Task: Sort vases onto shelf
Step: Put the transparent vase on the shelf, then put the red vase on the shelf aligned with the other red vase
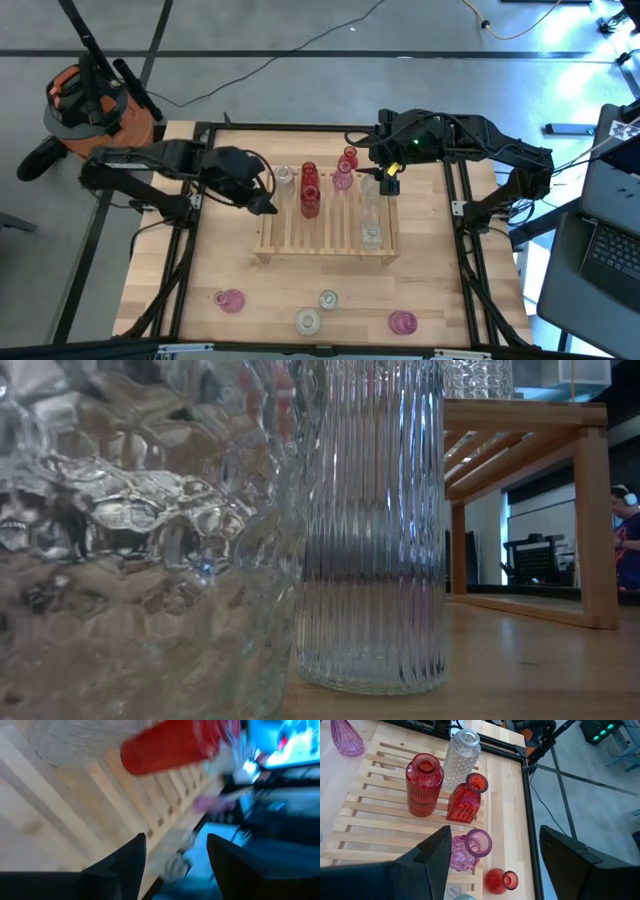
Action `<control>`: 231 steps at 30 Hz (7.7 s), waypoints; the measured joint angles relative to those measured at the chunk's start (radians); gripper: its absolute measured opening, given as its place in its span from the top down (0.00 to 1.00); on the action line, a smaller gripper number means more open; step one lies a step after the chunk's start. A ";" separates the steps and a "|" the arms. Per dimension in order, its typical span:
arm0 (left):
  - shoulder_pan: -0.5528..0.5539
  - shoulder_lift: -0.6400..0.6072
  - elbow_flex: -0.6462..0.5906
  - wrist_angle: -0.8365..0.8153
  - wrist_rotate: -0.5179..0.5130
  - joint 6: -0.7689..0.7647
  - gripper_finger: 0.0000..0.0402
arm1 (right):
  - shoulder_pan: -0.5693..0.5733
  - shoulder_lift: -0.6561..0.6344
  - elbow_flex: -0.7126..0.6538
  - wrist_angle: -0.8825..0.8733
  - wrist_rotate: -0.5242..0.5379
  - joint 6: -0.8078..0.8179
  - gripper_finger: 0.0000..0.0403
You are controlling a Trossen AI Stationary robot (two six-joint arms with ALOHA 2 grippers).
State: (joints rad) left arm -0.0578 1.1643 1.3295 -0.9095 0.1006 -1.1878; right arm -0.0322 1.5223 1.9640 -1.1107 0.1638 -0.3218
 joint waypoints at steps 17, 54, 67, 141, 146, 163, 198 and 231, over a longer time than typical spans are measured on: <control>-0.198 -0.204 -0.566 0.803 -0.521 -0.498 0.50 | 0.000 0.000 0.000 -0.024 0.000 0.002 0.38; -0.166 -0.098 -0.576 0.805 -0.787 -0.596 0.50 | -0.001 0.000 0.000 -0.029 0.000 0.011 0.38; -0.158 -0.113 -0.576 0.821 -0.613 -0.554 0.50 | -0.001 0.000 0.000 -0.036 0.000 0.005 0.38; 0.525 -0.282 -0.549 1.412 -0.264 0.089 0.50 | -0.626 0.537 -0.171 0.029 -0.575 -0.318 0.38; 0.554 -0.273 -0.484 1.401 -0.263 0.153 0.50 | -0.627 0.537 -0.239 0.151 -0.571 -0.300 0.38; 0.627 -0.273 -0.361 1.223 -0.210 0.232 0.50 | -0.594 0.534 -0.349 0.323 -0.569 -0.342 0.80; 0.579 -0.273 -0.361 1.223 -0.184 0.230 0.50 | -0.570 0.538 -0.338 0.436 -0.601 -0.364 0.84; 0.556 -0.269 -0.361 1.171 -0.185 0.250 0.50 | -0.446 0.607 -0.339 0.532 -0.605 -0.319 0.53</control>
State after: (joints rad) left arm 0.4984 0.8951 0.9684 0.2619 -0.0845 -0.9382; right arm -0.4784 2.1292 1.6253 -0.5784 -0.4412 -0.6412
